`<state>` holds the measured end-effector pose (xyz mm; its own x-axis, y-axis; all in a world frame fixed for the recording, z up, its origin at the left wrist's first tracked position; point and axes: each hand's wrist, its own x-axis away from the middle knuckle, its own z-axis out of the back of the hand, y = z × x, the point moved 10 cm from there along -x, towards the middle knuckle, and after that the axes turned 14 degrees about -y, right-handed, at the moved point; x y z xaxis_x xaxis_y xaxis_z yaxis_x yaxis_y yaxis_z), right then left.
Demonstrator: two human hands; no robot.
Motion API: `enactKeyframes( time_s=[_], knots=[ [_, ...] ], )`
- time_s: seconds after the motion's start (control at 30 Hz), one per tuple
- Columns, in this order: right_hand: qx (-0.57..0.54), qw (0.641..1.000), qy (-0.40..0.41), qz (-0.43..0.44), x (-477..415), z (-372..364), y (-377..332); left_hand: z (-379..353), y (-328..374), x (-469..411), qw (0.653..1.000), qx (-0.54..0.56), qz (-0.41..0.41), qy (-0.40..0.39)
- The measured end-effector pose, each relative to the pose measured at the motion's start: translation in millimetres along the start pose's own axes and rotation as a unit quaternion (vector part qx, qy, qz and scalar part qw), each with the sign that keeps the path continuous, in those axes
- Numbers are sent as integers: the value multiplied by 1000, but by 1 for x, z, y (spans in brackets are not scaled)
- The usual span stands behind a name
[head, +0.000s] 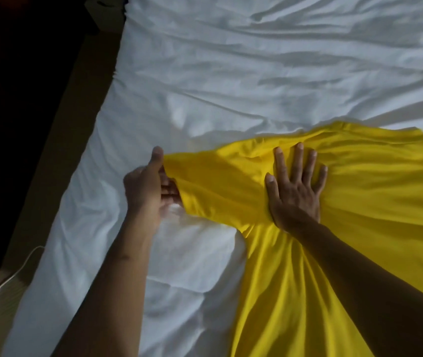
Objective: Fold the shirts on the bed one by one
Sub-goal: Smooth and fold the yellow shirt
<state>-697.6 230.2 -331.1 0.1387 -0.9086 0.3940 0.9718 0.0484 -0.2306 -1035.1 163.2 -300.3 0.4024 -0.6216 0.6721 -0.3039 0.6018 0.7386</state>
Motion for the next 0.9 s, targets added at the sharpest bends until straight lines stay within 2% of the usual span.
enactKeyframes(
  time_s=[0.07,0.13,0.2,0.27,0.33,0.37,0.4,0.43,0.47,0.5,0.53,0.57,0.63,0.67,0.73,0.8,0.9],
  knots=[
    [1,1000,1,1,1,1,-1,-7,-15,9,995,-83,58,-19],
    [2,1000,7,0,1,1,-1,-22,-19,23,973,-226,31,-32],
    [2,1000,12,-1,2,1,-1,-39,-23,27,947,-316,-25,-47],
    [1,1000,16,-3,2,1,-2,-36,-21,24,950,-310,-44,-23],
    [3,1000,23,-4,2,1,-2,-19,-24,17,980,-195,-35,-1],
    [4,1000,28,-4,2,2,-2,-10,-22,18,983,-173,-47,28],
    [4,999,32,-5,2,2,-2,-2,-12,28,971,-209,-82,81],
    [5,999,34,-5,2,2,-2,-1,2,48,939,-280,-140,141],
    [6,999,36,-5,2,2,-2,-13,20,74,893,-342,-230,183],
    [7,999,38,-5,3,2,-2,-39,29,98,841,-391,-329,176],
    [8,999,40,-5,3,2,-2,-73,28,113,785,-447,-411,125],
    [8,999,45,-6,3,2,-3,-107,17,119,730,-505,-458,53],
    [11,999,53,-8,3,3,-3,-140,-20,99,650,-614,-446,-47],
    [13,998,54,-9,4,3,-3,-138,-31,83,632,-647,-423,-53],
    [16,998,56,-11,6,3,-4,-119,-34,57,619,-677,-398,-25],
    [7,999,44,-15,10,3,-4,-94,-26,50,629,-672,-391,28],
    [-19,1000,-23,-10,29,-7,-5,-79,-27,103,656,-620,-423,79]
  ],
)
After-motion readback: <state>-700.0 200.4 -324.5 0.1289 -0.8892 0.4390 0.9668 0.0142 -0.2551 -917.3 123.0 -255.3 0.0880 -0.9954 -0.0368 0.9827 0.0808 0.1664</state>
